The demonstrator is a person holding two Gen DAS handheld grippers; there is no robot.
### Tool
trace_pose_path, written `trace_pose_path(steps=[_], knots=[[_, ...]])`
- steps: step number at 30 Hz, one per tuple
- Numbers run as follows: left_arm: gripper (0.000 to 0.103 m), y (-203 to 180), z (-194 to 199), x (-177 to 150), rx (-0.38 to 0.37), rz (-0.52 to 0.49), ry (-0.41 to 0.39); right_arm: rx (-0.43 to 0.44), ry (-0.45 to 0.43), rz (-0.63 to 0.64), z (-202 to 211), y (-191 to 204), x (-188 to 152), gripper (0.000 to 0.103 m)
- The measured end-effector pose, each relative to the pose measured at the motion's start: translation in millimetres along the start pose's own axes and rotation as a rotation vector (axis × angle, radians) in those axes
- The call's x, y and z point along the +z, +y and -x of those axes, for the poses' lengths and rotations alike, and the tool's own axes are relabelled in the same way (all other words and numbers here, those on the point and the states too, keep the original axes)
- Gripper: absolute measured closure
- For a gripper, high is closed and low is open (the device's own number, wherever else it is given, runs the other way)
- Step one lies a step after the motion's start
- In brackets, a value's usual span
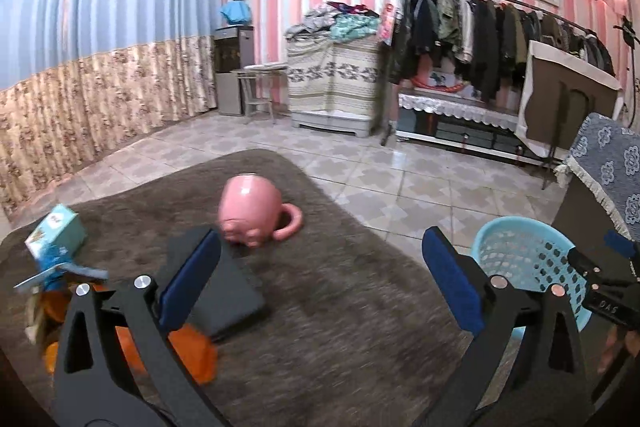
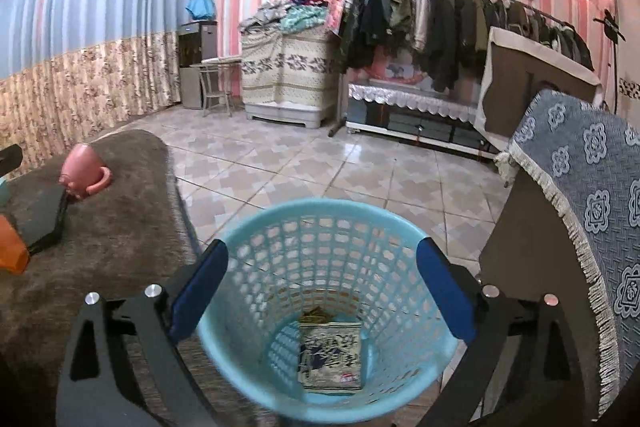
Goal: Collect trash
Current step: 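Grasp the orange peel half with the left tool while the right tool grasps the orange plastic bag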
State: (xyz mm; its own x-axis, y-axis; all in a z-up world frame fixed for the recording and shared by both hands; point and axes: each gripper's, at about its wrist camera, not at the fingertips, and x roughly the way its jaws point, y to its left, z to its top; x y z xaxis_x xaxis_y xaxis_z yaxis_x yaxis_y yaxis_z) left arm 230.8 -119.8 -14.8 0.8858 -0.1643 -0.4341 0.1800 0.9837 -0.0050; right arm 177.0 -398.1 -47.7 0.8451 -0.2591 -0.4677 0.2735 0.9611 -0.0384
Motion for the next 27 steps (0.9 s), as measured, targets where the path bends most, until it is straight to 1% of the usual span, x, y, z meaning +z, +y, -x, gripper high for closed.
trace_pose_path(steps=[5,9,13,17,20,24,27], knots=[[0.005,37,31,-9,0.060,0.018,-0.017,0.057,-0.023,0.013,20,28,-2,0.008],[0.006,74,58,-24,0.113,0.044,-0.017,0.112,-0.032,0.041,35,60,-5,0.008],[0.005,112,81,-38,0.174,0.086,-0.011,0.169,-0.035,0.063,50,93,-16,0.005],[0.005,156,103,-61,0.234,0.145,0.017,0.216,-0.034,0.106,60,126,-24,0.005],[0.006,182,116,-78,0.283,0.171,0.038,0.256,-0.030,0.123,67,146,-32,0.005],[0.006,217,131,-99,0.333,0.216,0.064,0.319,-0.013,0.172,75,182,-45,0.005],[0.005,232,136,-115,0.373,0.230,0.082,0.357,-0.002,0.214,78,206,-56,0.005]])
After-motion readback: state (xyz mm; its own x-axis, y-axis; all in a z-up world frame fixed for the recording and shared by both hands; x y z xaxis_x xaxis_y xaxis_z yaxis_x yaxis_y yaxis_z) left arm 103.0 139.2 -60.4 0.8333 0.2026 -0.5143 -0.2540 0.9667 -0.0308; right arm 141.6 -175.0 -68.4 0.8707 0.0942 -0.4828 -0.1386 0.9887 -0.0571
